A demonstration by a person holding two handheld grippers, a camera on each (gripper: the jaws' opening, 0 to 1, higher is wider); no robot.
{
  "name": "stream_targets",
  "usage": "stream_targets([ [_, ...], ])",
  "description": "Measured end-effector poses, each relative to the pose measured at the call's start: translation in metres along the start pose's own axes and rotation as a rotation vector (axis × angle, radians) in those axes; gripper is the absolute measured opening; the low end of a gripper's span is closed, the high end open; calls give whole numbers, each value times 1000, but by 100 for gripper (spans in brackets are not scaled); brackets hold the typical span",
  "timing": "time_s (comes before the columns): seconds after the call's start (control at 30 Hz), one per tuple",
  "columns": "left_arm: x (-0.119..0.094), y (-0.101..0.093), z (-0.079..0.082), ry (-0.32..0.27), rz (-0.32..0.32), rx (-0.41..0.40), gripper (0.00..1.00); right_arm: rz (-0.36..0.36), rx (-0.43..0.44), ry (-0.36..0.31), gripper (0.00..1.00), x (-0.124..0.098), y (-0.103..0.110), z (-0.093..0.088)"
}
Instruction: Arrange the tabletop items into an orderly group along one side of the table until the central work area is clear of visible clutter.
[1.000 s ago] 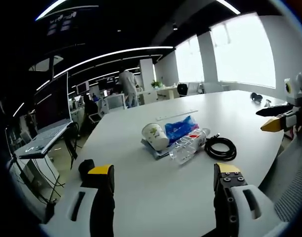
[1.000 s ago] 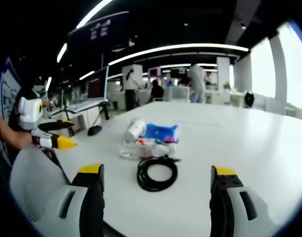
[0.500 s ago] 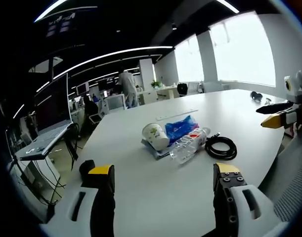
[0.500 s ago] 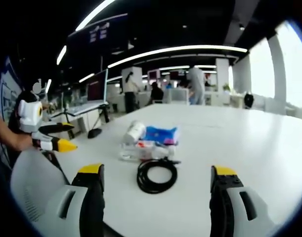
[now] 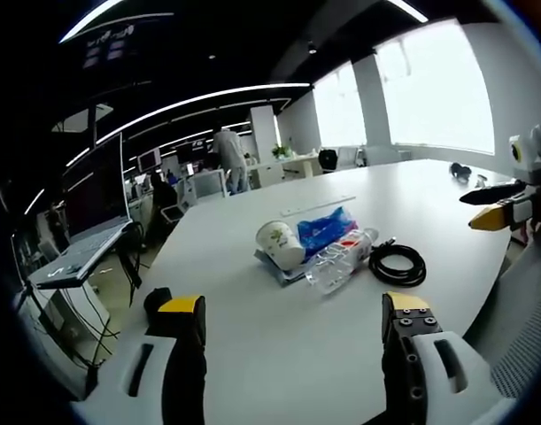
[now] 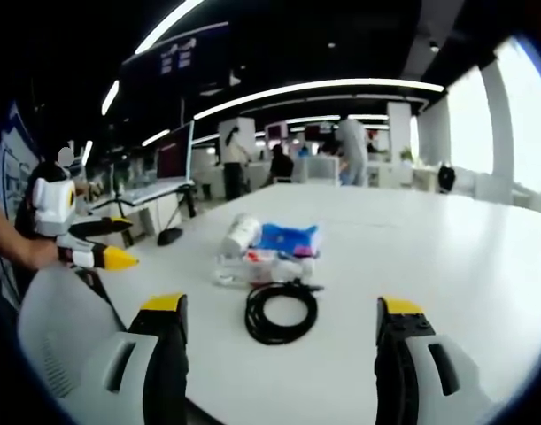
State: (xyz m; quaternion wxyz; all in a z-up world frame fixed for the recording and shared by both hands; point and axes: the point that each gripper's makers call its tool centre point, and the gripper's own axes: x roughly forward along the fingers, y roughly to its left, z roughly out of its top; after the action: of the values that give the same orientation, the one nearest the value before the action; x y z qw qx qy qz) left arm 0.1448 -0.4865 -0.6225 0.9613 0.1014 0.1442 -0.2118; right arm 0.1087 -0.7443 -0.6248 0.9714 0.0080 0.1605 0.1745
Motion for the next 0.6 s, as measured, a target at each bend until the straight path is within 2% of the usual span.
stream_targets([
  [0.33,0,0,-4,25,1,3,80,-7,-10,18,85,0,-1,-2],
  [0.6,-1,2,-3,23,13,18,80,-16,16,12,84,-2,-6,2],
])
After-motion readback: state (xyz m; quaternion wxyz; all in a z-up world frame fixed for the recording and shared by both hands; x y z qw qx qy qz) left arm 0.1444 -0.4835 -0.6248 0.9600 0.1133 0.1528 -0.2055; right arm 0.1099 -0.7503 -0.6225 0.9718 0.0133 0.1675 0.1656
